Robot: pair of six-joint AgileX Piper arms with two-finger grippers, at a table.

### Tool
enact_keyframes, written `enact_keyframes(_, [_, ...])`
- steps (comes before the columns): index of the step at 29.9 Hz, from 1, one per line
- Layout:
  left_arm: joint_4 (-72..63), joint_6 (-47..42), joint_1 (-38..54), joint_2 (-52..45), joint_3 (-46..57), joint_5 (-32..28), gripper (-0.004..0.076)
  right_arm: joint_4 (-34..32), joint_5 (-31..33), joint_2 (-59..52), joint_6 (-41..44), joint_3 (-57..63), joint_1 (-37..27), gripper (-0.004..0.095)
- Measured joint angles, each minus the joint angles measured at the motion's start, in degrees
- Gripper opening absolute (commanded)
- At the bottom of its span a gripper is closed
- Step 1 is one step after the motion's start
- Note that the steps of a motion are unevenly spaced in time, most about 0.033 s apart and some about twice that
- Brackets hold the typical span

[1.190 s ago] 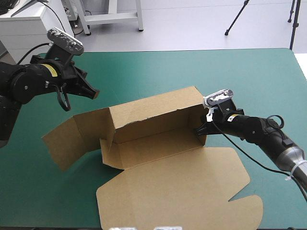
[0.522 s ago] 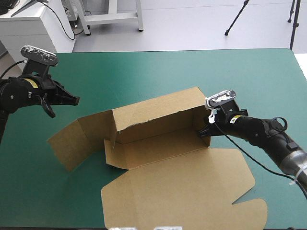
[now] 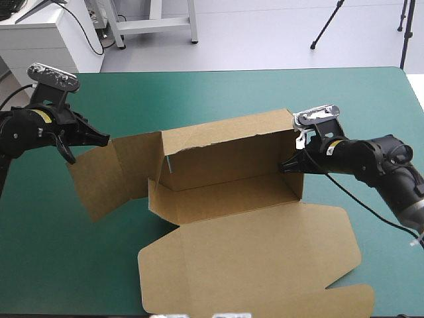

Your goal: Fold the box

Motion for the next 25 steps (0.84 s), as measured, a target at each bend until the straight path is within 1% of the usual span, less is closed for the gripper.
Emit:
enact_keyframes(5, [0.0,0.0,0.0,0.0,0.0,-0.2,-0.0010,-2.7,5.6,5.1,3.2,-4.7,0.0,-0.0018])
enact_keyframes(10, [0.0,0.0,0.0,0.0,0.0,-0.3,-0.0010,-3.3,7.6,11.4,4.6,-7.8,0.0,-0.0018])
enact_keyframes(15, [0.0,0.0,0.0,0.0,0.0,-0.6,-0.0010,-3.3,10.9,17.1,5.5,-13.8,0.0,-0.0018])
enact_keyframes(25, [0.0,0.1,0.0,0.0,0.0,-0.8,-0.0010,-4.1,10.9,30.0,5.7,-27.3,-0.2,-0.0018])
